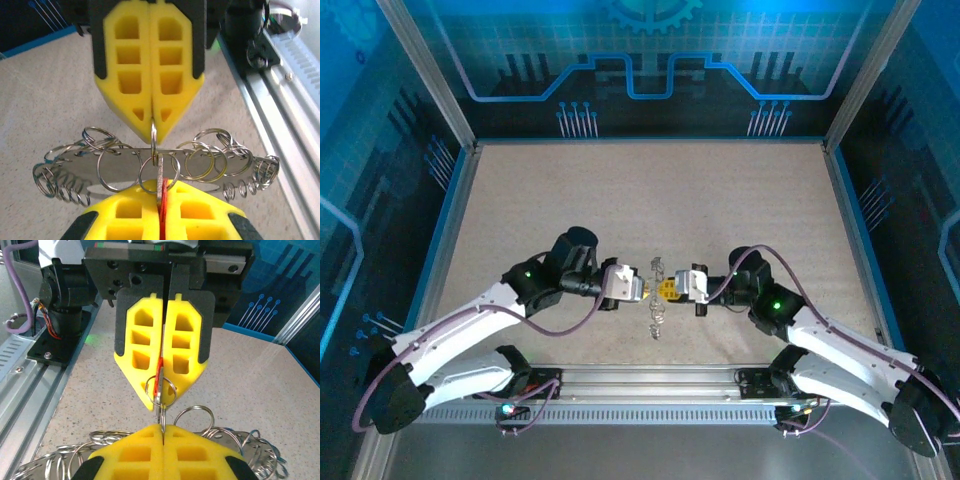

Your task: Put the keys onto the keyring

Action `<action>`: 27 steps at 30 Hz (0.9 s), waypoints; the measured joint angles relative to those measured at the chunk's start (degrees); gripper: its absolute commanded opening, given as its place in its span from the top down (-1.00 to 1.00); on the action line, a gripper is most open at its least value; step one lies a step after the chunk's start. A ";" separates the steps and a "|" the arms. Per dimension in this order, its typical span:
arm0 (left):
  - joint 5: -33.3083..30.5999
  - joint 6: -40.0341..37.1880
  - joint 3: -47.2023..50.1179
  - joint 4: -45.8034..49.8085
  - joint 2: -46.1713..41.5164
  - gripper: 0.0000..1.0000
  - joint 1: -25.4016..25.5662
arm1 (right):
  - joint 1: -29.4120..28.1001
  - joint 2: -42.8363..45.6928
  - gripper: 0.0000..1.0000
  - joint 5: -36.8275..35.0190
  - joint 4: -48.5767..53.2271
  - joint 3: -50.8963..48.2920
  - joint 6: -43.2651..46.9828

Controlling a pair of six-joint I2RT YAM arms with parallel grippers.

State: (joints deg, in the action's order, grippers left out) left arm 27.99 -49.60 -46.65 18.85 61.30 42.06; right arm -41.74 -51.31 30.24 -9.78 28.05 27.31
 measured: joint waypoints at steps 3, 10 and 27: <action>-2.51 -4.79 -4.44 5.90 2.62 0.97 0.31 | -0.24 -1.66 1.00 -1.40 1.01 1.07 0.20; -11.91 -16.92 -15.32 18.49 10.23 0.96 3.45 | -0.33 -4.61 1.00 -3.67 1.27 1.70 -0.52; -32.96 -39.41 -25.64 25.11 19.32 1.00 8.31 | 1.77 -2.40 0.40 -8.76 -4.81 -4.02 -7.19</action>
State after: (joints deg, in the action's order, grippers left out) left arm -4.97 -89.01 -72.29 43.97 80.62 50.37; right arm -39.97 -53.71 21.47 -14.59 24.03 20.12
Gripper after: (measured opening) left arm 0.084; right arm 0.293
